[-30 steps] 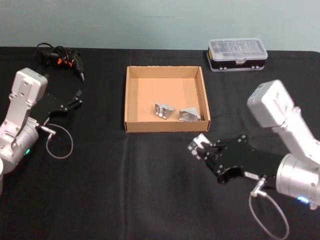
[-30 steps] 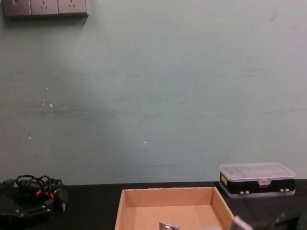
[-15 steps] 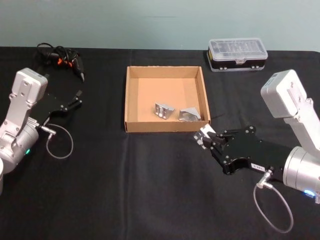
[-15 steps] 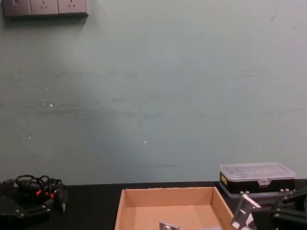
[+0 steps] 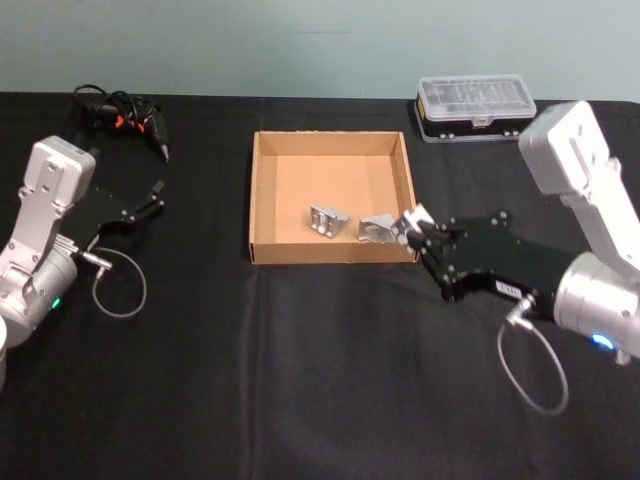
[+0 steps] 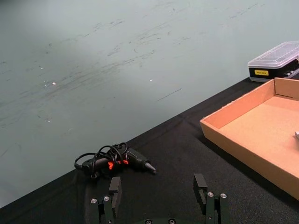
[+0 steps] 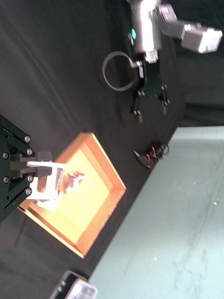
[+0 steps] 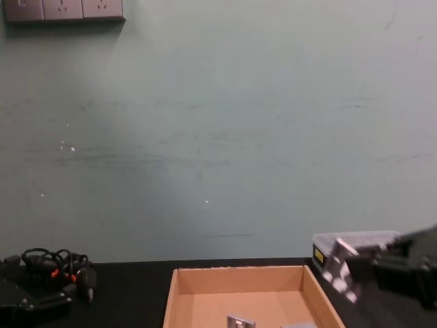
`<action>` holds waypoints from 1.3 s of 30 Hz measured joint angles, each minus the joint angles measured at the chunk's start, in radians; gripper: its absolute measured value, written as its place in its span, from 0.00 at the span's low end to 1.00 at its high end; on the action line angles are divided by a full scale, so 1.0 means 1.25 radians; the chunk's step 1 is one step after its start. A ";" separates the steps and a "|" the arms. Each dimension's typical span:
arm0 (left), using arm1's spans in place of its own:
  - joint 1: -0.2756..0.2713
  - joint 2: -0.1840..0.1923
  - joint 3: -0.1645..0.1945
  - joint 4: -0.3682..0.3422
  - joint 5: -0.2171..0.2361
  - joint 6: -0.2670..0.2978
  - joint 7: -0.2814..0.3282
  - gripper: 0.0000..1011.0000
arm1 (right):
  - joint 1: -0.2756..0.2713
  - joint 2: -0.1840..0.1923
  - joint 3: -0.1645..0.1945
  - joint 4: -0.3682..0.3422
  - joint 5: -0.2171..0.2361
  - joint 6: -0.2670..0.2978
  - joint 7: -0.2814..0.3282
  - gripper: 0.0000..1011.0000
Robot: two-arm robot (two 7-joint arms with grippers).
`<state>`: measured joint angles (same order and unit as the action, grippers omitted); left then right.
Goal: Use one hand to pick up the angle iron from the table and place it into the box.
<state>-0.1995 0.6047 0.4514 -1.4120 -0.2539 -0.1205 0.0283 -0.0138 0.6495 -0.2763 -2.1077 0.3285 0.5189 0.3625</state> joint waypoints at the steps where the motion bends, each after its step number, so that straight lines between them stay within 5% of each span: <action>1: 0.000 0.000 0.000 0.000 0.000 0.000 0.000 1.00 | 0.019 -0.009 -0.008 0.013 -0.007 -0.001 -0.004 0.08; 9: 0.000 0.000 0.000 0.000 0.000 0.000 0.000 1.00 | 0.118 -0.068 -0.056 0.105 -0.046 -0.007 -0.018 0.08; 22: 0.000 0.000 0.000 0.000 0.000 0.000 0.000 1.00 | 0.301 -0.200 -0.141 0.378 -0.133 -0.062 -0.008 0.08; 39: 0.000 0.000 0.000 0.000 0.000 0.000 0.000 1.00 | 0.439 -0.321 -0.182 0.653 -0.208 -0.080 -0.015 0.08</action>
<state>-0.1996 0.6047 0.4514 -1.4120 -0.2539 -0.1206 0.0283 0.5353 0.2479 -0.5044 -1.2916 0.0682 0.4183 0.3439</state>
